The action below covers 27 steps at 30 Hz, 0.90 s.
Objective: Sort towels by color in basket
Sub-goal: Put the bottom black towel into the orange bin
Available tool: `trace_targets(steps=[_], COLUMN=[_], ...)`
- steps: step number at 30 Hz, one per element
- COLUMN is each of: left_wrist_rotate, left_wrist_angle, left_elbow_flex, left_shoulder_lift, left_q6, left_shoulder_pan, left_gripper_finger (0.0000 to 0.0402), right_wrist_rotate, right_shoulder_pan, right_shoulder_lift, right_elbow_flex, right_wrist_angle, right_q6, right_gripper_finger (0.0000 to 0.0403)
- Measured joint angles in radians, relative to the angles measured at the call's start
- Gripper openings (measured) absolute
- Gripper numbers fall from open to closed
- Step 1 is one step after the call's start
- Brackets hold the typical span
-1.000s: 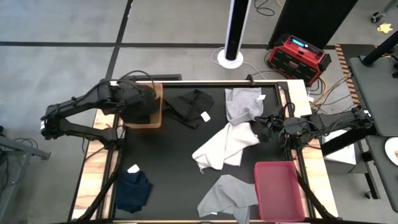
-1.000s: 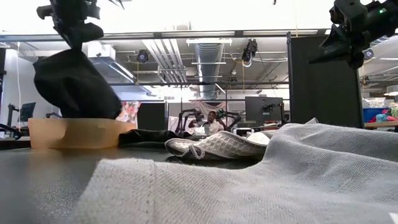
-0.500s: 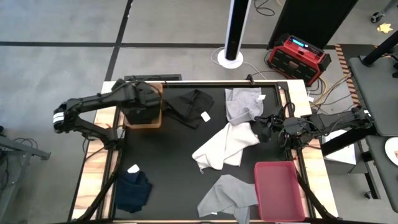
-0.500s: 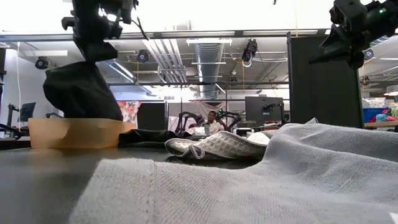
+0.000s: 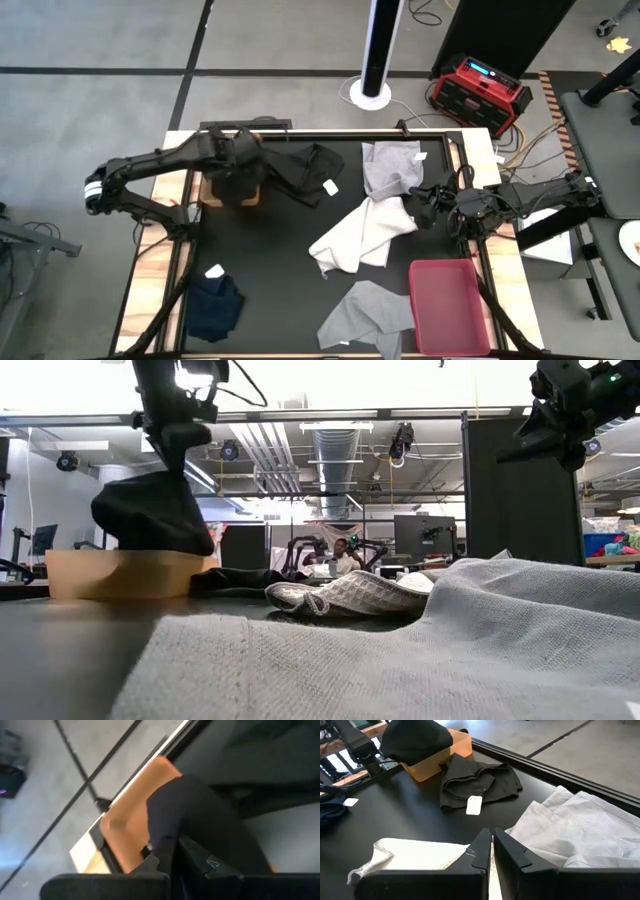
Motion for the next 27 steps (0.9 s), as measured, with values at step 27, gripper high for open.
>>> trace_targets(steps=[27], left_wrist_rotate=[-0.036], left_wrist_angle=[-0.202], left_elbow_flex=[-0.014], left_shoulder_lift=[0.155], left_q6=[-0.049], left_shoulder_pan=[0.216], left_gripper_finger=[0.0000], right_wrist_rotate=[0.000], right_shoulder_pan=[0.000], right_shoulder_lift=[0.000], right_elbow_flex=[-0.016], right_wrist_angle=[0.000], right_q6=[0.000], right_gripper_finger=[0.0013])
